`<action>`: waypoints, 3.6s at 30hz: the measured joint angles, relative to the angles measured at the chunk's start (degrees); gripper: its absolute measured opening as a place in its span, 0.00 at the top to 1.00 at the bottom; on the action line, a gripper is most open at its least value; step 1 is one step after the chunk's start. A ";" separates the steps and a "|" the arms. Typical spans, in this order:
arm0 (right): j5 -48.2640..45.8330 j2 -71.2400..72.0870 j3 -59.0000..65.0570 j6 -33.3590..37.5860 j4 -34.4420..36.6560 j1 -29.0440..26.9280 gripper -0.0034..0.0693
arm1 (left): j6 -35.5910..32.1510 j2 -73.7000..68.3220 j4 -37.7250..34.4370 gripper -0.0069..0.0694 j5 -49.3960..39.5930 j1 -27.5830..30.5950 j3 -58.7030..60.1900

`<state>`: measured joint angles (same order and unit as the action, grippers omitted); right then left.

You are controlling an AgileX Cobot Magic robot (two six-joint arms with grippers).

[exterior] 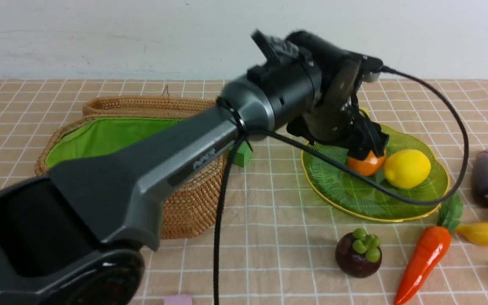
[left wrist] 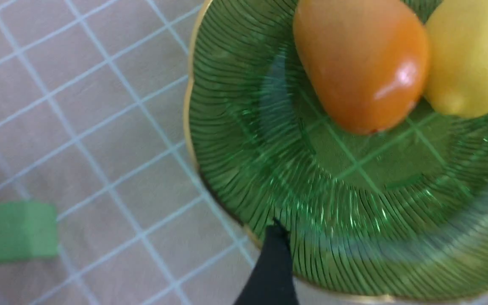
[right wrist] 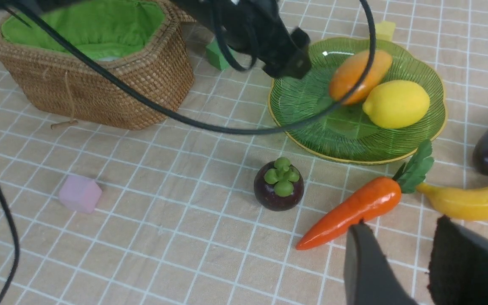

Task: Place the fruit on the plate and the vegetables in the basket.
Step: Grab the mango with your left arm and place it on the right plate, then use the right arm to grab a mangosteen and put it into the right plate, then use the right arm to grab a carrot and put it into the left basket

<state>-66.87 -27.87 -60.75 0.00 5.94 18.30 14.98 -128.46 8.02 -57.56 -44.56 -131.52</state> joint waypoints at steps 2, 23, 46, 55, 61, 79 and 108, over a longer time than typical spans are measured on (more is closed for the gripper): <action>0.00 -0.22 0.00 -0.65 0.00 0.00 0.63 | 0.00 3.58 -0.06 0.20 -4.71 0.00 0.00; 1.86 -37.67 0.00 -1.32 8.55 1.53 0.63 | 0.19 80.91 -3.82 0.93 2.39 0.00 61.94; 25.97 -69.45 -0.97 -13.50 -3.30 8.38 0.02 | 0.01 117.14 -14.07 0.93 28.90 0.00 100.17; 26.61 -76.59 -4.55 -13.57 -3.83 8.38 0.15 | 0.01 116.93 -15.55 0.93 27.36 0.00 100.22; 21.25 -74.86 -5.34 -11.46 1.69 8.51 0.15 | -1.13 116.93 -15.72 0.93 27.55 0.00 100.22; 46.13 -76.67 -11.94 -10.65 -8.62 0.95 0.06 | -8.16 116.91 -17.55 0.93 33.94 0.00 100.22; 30.90 -55.32 13.67 -45.43 -11.92 0.06 0.34 | -10.72 116.91 -17.66 0.93 30.38 0.00 100.22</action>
<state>-35.97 -83.19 -47.09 -45.43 -5.97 18.37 4.26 -11.55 -9.64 -27.18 -44.56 -31.29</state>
